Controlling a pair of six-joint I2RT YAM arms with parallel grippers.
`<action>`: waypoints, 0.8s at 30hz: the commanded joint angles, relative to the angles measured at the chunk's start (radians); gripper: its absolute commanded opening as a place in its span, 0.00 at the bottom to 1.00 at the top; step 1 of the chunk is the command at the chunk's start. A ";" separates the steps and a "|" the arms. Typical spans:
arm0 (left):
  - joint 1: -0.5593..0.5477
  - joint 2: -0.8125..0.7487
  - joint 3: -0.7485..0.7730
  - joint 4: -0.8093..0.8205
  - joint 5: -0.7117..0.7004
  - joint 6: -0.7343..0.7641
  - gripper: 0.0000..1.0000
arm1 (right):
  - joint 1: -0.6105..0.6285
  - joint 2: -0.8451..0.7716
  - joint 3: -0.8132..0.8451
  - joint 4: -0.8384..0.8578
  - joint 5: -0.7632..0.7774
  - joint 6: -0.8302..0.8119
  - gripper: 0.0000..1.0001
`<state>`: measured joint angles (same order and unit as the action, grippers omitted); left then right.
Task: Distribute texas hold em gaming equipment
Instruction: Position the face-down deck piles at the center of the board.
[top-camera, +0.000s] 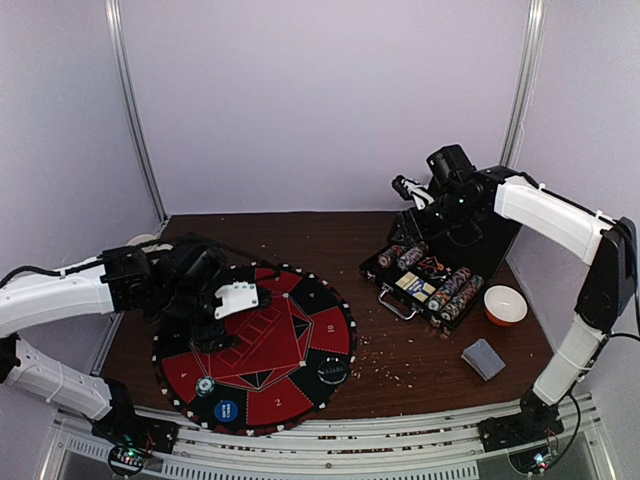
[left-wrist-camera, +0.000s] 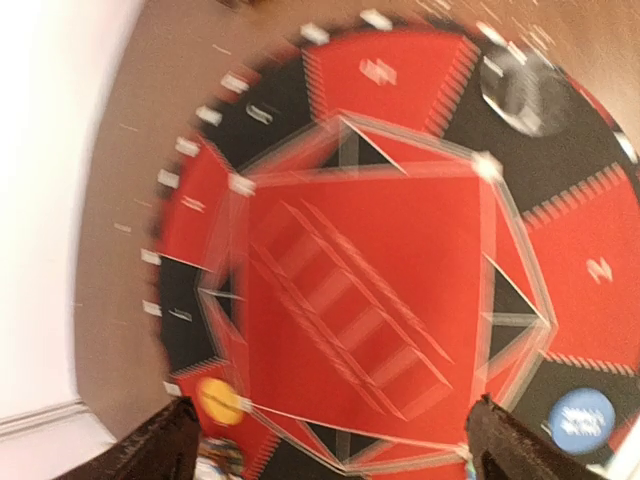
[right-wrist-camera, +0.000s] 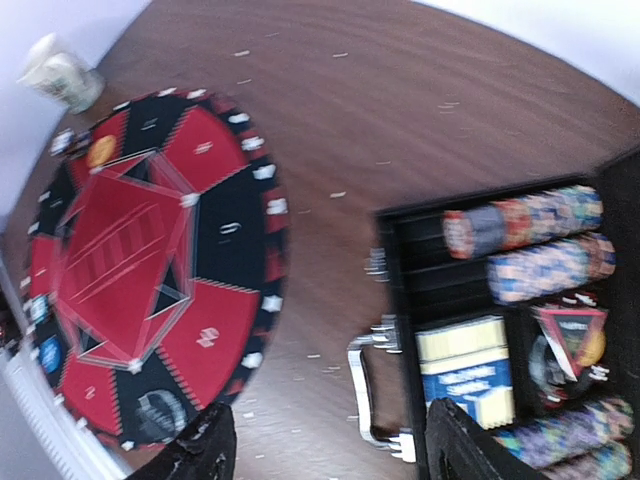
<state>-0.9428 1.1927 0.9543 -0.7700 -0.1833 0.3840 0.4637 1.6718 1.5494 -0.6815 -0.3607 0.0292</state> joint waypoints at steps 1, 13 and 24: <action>0.005 0.066 0.129 0.274 -0.190 -0.058 0.98 | -0.008 -0.008 0.082 -0.097 0.333 0.000 0.69; 0.146 0.267 0.269 0.778 -0.225 -0.248 0.98 | -0.014 0.005 0.019 -0.492 0.437 0.170 0.85; 0.206 0.269 0.199 0.843 -0.189 -0.167 0.98 | -0.014 0.021 -0.285 -0.624 0.432 0.289 1.00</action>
<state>-0.7551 1.4887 1.1828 -0.0151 -0.3958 0.1925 0.4538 1.6718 1.3579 -1.2018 0.0376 0.2592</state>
